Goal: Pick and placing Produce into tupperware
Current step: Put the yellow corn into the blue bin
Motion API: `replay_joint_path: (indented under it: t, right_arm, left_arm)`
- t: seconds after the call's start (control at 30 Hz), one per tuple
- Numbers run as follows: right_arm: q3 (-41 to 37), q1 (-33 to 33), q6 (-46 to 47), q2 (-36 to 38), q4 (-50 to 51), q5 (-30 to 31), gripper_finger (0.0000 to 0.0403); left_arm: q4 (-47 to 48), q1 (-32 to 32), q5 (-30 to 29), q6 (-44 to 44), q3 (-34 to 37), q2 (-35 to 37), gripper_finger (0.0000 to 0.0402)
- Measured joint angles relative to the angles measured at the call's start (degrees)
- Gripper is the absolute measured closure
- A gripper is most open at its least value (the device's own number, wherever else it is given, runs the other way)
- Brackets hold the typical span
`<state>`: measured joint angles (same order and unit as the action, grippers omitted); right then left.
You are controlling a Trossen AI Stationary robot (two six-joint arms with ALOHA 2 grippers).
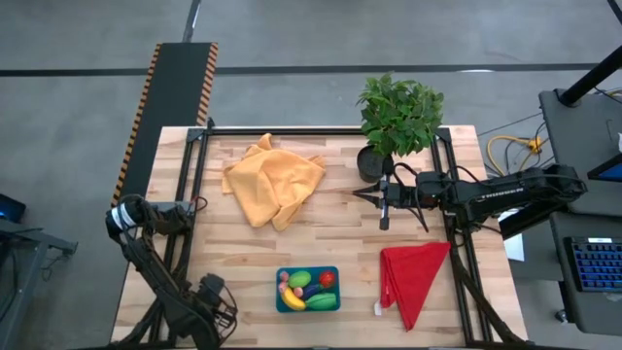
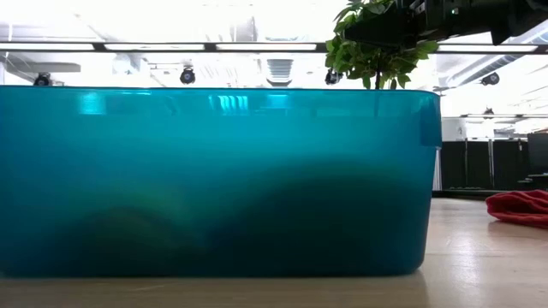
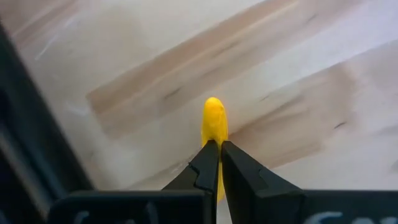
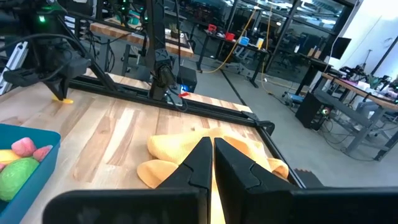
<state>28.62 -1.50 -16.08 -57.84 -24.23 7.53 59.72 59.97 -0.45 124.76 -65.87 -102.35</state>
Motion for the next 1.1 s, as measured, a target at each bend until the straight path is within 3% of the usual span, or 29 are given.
replay_joint_path:
  t: [0.33, 0.6, 0.83, 1.1]
  right_arm:
    - [0.0, 0.0, 0.0, 0.0, 0.0, 0.0, 0.0394]
    - [0.0, 0.0, 0.0, 0.0, 0.0, 0.0, 0.0394]
    - [0.0, 0.0, -0.3, 0.1, -0.1, 0.0, 0.0394]
    - [0.0, 0.0, -0.5, 0.1, -0.1, 0.0, 0.0394]
  left_arm:
    - [-0.3, -1.7, -12.3, -1.3, -0.8, 1.5, 0.0401]
    - [-0.4, -3.6, -27.9, -5.6, -0.9, 5.5, 0.0401]
    - [-1.5, -6.3, -37.5, -12.2, -1.1, 8.3, 0.0401]
    - [-10.0, -12.2, -39.2, -25.9, -1.1, 9.0, 0.0401]
